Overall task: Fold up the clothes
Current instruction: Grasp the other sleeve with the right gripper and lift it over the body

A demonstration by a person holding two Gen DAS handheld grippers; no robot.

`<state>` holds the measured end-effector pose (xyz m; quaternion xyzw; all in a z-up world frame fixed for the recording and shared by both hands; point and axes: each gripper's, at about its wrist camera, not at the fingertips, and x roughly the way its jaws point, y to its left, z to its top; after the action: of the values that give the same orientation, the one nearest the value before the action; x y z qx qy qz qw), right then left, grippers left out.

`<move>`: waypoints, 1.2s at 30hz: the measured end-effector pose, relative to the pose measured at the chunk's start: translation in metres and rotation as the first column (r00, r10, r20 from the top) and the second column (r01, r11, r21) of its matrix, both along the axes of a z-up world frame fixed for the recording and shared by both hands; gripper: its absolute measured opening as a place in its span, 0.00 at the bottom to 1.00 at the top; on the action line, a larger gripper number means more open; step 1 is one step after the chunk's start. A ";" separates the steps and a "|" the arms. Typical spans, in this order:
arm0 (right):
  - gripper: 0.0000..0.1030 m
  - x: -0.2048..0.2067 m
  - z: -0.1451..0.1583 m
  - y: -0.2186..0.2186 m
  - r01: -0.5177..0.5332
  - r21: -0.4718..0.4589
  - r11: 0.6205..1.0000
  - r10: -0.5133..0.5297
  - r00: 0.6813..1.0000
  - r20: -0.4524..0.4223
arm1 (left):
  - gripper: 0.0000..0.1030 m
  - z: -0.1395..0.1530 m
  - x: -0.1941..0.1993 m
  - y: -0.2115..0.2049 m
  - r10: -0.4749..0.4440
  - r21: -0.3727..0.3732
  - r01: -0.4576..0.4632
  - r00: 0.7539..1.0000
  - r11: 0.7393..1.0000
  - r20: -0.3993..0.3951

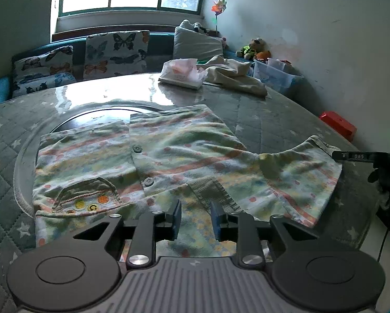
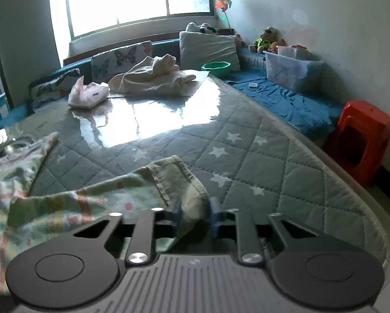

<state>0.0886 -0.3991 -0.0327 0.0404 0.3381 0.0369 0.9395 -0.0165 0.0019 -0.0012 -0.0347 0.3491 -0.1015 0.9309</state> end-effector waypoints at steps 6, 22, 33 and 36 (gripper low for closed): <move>0.09 -0.007 0.015 0.004 -0.019 0.079 0.997 0.015 0.999 0.043 | 0.31 0.000 -0.004 0.005 0.012 -0.003 -0.012 1.000 1.000 0.003; 0.08 -0.030 0.105 0.119 -0.434 0.174 0.884 0.401 0.895 0.193 | 0.36 0.003 -0.026 0.039 0.092 -0.049 -0.090 0.995 0.995 0.038; 0.08 -0.046 0.110 0.241 -0.676 0.118 0.727 0.658 0.735 0.162 | 0.38 -0.001 -0.052 0.085 0.203 -0.122 -0.195 0.977 0.973 0.060; 0.08 -0.054 0.105 0.271 -0.724 0.104 0.682 0.711 0.689 0.139 | 0.38 -0.003 -0.058 0.099 0.234 -0.136 -0.225 0.970 0.965 0.058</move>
<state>0.0348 -0.1285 0.0718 -0.0264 0.2816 0.4291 0.8578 -0.0748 0.1011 -0.0038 -0.1311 0.3010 -0.0164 0.9444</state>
